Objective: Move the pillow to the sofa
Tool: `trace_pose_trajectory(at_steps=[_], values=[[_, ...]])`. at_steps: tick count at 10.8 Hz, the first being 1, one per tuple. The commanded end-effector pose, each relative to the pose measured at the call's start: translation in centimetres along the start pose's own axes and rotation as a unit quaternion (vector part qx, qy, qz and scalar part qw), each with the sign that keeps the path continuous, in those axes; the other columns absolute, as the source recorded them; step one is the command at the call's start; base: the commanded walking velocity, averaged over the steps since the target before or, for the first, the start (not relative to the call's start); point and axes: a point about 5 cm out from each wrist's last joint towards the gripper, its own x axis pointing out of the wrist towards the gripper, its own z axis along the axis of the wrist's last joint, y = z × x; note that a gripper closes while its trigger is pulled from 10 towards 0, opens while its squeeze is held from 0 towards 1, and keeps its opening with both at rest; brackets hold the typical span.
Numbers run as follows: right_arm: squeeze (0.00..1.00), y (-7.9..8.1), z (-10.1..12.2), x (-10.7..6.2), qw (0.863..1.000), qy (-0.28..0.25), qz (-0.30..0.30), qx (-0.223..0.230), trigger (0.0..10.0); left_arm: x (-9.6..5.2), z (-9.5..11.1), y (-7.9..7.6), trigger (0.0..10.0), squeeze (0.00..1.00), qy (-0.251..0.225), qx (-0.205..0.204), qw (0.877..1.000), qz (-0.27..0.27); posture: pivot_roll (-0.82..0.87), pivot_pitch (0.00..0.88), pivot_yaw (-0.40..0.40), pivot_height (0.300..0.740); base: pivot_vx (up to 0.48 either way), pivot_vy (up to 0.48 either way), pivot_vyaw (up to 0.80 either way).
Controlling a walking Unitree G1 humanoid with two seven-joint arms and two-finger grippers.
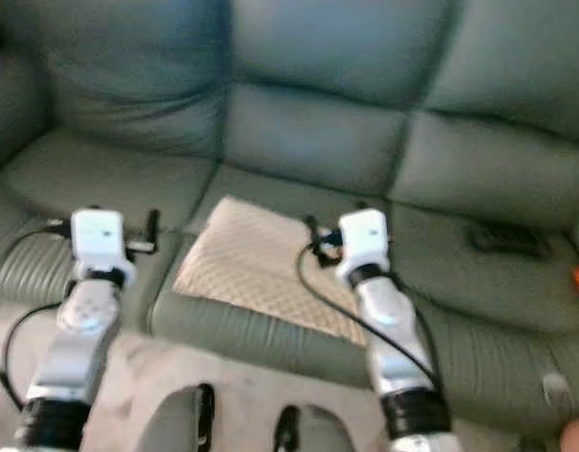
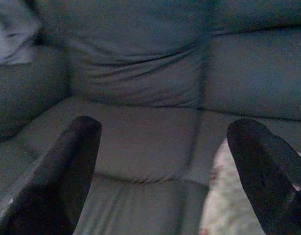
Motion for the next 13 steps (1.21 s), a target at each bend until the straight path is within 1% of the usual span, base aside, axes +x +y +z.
trace_pose_trajectory(at_steps=[1, 4, 9, 11, 12, 13], values=[[0.0, -0.35, 0.04, -0.1, 1.0, 0.002, -0.004, -0.007, 10.0, -0.18, -0.29, -0.32, 10.0, 0.0, 0.008, 0.0, 1.0, -0.006, -0.02, 0.157, -0.067, 0.74, 0.0, 0.0, 0.8], [0.0, -0.12, 0.32, 0.15, 1.0, -0.004, 0.007, -0.011, 10.0, -0.09, -0.35, -0.59, 10.0, 0.0, 0.012, -0.007, 1.0, -0.007, -0.03, 0.165, -0.067, 0.74, 0.0, 0.355, 0.8], [0.0, -0.28, 0.27, 0.12, 1.0, -0.003, 0.0, -0.009, 10.0, 0.12, -0.31, -0.78, 10.0, 0.0, 0.016, -0.006, 1.0, -0.002, -0.03, 0.174, -0.066, 0.74, 0.0, 0.48, 0.79], [0.0, -0.45, 0.21, 0.14, 1.0, -0.001, -0.005, -0.003, 10.0, 0.19, -0.3, -0.84, 10.0, 0.0, 0.018, -0.006, 1.0, 0.004, -0.03, 0.174, -0.067, 0.74, 0.0, 0.48, 0.0], [0.0, -0.48, 0.26, 0.17, 1.0, -0.002, -0.004, -0.007, 10.0, 0.29, -0.25, -0.79, 10.0, 0.0, 0.017, -0.007, 1.0, 0.009, -0.03, 0.174, -0.066, 0.74, 0.0, 0.48, 0.0], [0.0, -0.47, 0.33, 0.18, 1.0, -0.003, -0.003, -0.01, 10.0, 0.39, -0.15, -0.78, 10.0, 0.0, 0.015, -0.006, 1.0, 0.01, -0.03, 0.174, -0.068, 0.74, 0.0, 0.48, 0.65]])
